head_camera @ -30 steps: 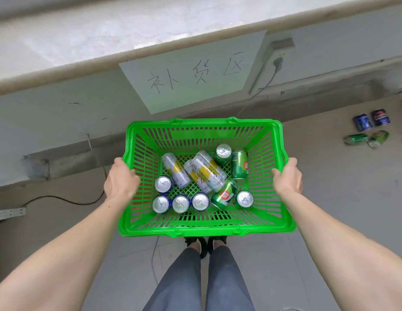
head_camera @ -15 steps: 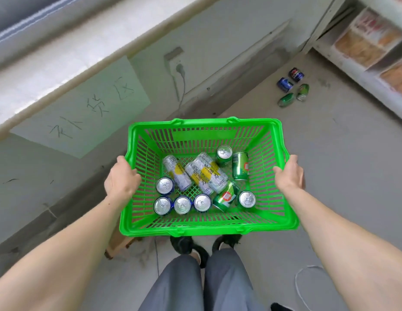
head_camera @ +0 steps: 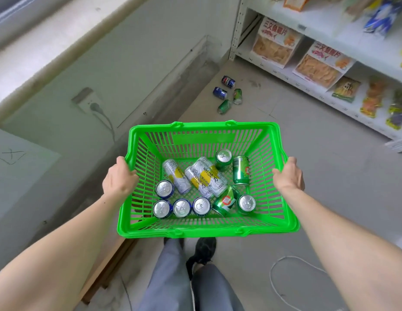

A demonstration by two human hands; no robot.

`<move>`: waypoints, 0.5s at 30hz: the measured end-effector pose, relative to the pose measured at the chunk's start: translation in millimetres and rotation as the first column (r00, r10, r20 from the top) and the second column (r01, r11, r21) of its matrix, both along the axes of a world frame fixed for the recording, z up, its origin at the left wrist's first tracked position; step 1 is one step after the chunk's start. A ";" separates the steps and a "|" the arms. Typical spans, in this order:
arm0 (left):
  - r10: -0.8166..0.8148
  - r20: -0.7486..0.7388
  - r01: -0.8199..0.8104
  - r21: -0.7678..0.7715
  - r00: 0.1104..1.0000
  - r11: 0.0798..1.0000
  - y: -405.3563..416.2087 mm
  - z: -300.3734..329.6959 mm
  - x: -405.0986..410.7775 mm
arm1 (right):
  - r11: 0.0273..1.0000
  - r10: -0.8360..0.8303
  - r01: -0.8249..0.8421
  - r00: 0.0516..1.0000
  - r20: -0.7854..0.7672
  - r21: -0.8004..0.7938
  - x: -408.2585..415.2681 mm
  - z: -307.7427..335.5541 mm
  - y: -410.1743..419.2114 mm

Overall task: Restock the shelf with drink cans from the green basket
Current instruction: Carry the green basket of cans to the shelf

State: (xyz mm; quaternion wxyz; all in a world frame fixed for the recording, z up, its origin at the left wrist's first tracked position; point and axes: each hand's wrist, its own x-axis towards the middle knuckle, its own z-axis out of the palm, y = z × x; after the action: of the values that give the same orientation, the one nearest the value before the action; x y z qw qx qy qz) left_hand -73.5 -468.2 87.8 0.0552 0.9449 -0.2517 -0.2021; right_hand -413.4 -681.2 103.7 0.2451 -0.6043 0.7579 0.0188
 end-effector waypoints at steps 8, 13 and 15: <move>-0.183 0.006 0.183 -0.024 0.983 0.983 -132.9 13.5 -11.9 | 0.981 -0.191 0.192 0.981 0.012 -0.027 -46.2 18.3 -66.7; -0.303 0.006 0.303 -0.038 0.953 0.952 -211.5 17.6 -7.7 | 0.952 -0.303 0.303 0.953 0.009 -0.034 -57.5 21.1 -99.4; -0.345 0.011 0.345 -0.040 0.939 0.938 -239.6 19.0 -8.2 | 0.940 -0.341 0.341 0.940 0.009 -0.033 -62.3 21.2 -109.5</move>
State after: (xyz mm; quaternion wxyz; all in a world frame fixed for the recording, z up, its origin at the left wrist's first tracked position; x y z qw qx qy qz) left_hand -81.8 -707.7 106.8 0.0378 0.8853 -0.4174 -0.2016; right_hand -475.6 -790.7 124.9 0.2354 -0.4681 0.8509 -0.0379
